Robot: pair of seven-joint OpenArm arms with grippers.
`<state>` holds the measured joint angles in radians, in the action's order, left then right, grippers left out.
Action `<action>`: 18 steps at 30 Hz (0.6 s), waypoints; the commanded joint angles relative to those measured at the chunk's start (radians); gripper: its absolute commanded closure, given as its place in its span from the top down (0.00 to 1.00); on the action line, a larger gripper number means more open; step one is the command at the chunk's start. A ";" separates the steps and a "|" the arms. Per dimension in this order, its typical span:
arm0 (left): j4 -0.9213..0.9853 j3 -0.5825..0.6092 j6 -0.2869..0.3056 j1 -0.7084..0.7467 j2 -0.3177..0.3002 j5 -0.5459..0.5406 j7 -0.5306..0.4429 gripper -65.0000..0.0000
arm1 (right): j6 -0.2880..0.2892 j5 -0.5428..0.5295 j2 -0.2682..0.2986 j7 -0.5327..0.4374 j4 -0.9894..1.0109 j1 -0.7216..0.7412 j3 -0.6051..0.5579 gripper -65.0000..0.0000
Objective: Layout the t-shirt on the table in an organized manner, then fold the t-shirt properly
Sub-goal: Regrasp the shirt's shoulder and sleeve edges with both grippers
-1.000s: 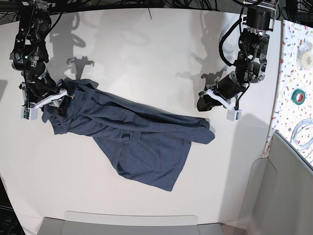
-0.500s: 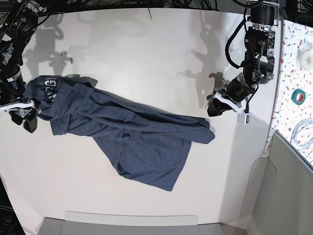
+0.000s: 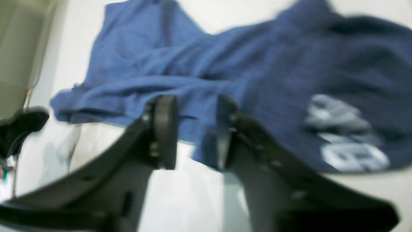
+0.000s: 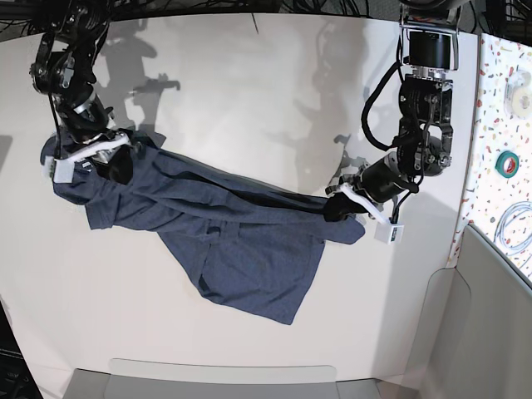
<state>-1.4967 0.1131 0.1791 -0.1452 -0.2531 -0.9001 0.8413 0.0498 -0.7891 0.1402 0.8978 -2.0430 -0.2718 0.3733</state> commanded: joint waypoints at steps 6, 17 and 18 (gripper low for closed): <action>-0.008 -0.005 0.007 0.017 -0.016 -0.011 -0.012 0.14 | 0.009 -0.177 -0.050 -0.012 -0.017 -0.063 0.235 0.38; -0.008 -0.005 0.007 0.049 -0.030 -0.011 -0.018 0.17 | -0.101 -0.178 -0.054 -0.010 0.094 0.128 0.128 0.54; -0.008 -0.006 0.007 0.049 -0.030 -0.011 -0.018 0.17 | -0.112 -0.178 -0.055 -0.010 0.106 0.134 0.123 0.54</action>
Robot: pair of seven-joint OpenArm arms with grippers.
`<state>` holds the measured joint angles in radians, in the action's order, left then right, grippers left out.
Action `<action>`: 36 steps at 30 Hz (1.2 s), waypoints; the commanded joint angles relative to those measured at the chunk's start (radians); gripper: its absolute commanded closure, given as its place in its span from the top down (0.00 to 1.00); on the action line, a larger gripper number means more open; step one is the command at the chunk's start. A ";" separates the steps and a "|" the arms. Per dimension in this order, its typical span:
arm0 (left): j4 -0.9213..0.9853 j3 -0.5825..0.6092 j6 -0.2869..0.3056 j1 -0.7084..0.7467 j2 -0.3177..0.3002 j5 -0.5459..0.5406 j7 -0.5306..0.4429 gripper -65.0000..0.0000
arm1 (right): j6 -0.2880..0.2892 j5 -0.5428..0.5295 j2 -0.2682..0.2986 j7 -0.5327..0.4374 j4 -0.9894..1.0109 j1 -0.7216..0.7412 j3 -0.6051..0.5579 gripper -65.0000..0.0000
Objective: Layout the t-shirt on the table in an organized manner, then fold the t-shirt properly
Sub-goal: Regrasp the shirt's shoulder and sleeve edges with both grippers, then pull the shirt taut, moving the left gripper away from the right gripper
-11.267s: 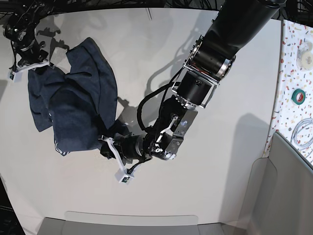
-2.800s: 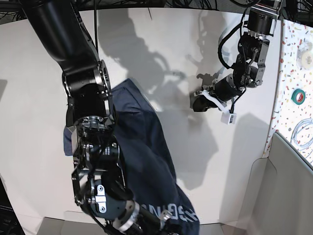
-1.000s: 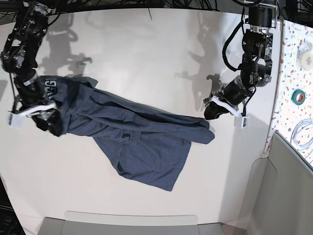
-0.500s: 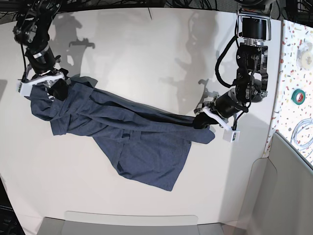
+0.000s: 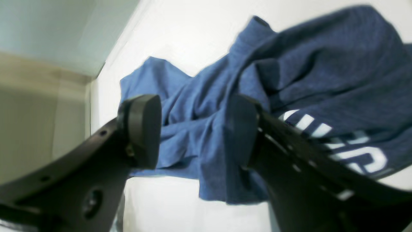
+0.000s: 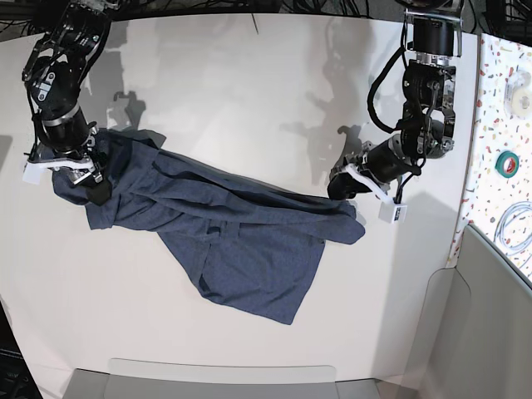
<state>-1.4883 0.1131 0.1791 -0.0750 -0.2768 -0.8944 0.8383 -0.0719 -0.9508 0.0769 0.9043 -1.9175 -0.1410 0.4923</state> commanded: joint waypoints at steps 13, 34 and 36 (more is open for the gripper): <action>-0.016 -0.014 0.007 0.010 -0.023 -0.016 -0.017 0.17 | -0.073 -0.017 0.005 -0.017 0.075 0.010 0.003 0.54; 0.447 -0.206 -0.122 -0.305 0.006 -0.025 -0.004 0.36 | -0.045 -0.023 0.004 0.055 0.122 0.047 -0.014 0.00; 0.453 -0.206 -0.122 -0.305 0.007 -0.025 -0.004 0.36 | -0.045 -0.023 0.004 0.055 0.122 0.048 -0.014 0.00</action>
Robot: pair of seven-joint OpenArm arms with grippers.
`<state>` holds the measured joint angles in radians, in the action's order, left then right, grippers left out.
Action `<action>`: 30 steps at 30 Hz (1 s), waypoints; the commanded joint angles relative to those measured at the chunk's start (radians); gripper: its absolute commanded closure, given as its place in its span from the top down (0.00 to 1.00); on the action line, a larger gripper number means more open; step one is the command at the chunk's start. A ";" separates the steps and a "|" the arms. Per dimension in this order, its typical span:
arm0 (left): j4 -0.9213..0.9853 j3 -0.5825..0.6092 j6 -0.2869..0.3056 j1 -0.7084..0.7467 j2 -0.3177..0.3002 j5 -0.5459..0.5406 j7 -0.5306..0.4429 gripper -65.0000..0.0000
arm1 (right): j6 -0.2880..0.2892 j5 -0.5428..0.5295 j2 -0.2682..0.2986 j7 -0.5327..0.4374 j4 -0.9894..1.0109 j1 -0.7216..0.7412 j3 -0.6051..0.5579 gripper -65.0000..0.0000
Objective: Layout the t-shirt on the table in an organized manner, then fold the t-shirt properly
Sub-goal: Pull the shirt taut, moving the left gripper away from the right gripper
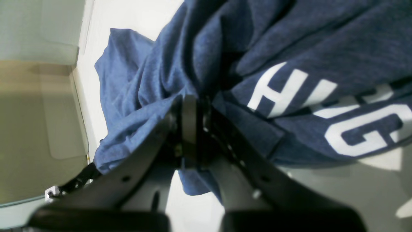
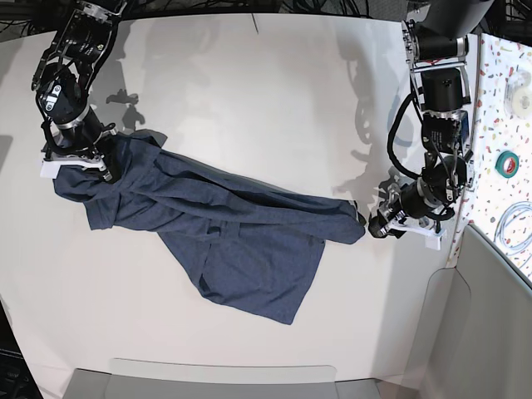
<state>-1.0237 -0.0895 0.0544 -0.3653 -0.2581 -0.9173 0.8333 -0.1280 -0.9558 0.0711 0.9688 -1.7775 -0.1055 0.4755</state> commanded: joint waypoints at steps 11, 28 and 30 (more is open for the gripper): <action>-0.014 -0.003 0.003 -0.021 -0.002 -0.188 0.073 0.36 | 0.011 -0.018 0.009 -0.009 -0.018 0.013 0.002 0.00; -0.016 -0.006 0.005 -0.042 -0.004 -0.294 0.073 0.36 | 0.011 -0.018 0.009 -0.014 -0.017 0.014 0.001 0.00; -0.016 -0.005 0.005 -0.044 -0.004 -0.311 0.074 0.36 | 0.011 -0.018 0.009 -0.014 -0.017 0.014 0.001 0.00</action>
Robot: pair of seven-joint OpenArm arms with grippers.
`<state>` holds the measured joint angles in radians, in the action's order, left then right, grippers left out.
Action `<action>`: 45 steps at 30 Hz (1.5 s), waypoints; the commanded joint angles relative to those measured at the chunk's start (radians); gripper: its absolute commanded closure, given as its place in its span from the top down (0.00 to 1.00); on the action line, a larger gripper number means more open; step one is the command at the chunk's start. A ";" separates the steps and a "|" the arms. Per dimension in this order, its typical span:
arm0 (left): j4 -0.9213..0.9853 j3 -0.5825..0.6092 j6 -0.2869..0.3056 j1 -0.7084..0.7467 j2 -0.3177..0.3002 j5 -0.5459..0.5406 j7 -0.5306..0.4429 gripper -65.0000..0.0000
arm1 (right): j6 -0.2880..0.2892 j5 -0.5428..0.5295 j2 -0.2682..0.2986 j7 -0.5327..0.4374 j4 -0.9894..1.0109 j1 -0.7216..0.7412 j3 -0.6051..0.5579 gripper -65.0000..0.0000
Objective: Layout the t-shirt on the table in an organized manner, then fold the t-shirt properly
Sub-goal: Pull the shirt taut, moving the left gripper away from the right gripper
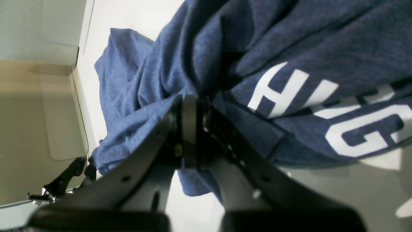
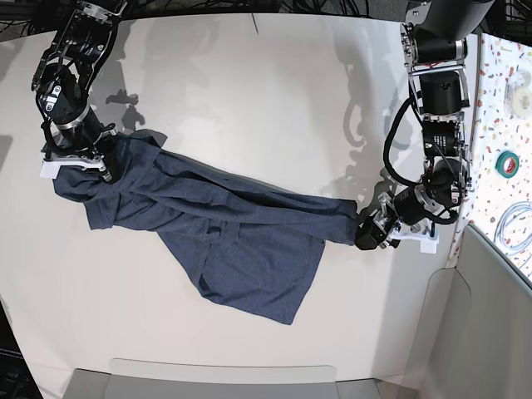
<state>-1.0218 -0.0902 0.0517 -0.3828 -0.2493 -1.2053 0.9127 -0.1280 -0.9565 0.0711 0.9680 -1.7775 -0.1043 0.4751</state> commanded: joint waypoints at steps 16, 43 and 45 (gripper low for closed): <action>-0.015 0.007 0.007 -0.021 -0.008 -0.021 -0.008 0.35 | 0.011 -0.017 -0.012 -0.010 -0.017 0.012 0.000 0.00; -0.210 -0.105 -0.002 -0.045 0.008 -0.028 0.092 0.01 | 0.018 -0.017 0.005 0.029 -0.055 0.102 -0.005 0.00; -0.282 -0.167 -0.003 -0.014 0.008 -0.026 0.159 0.01 | 0.020 -0.017 0.005 0.032 -0.091 0.099 -0.006 0.00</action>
<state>-1.2968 -0.2543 0.0452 -0.3916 -0.2295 -1.2163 1.0744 -0.1200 -0.9550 0.0658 1.0103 -1.8507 -0.0193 0.4686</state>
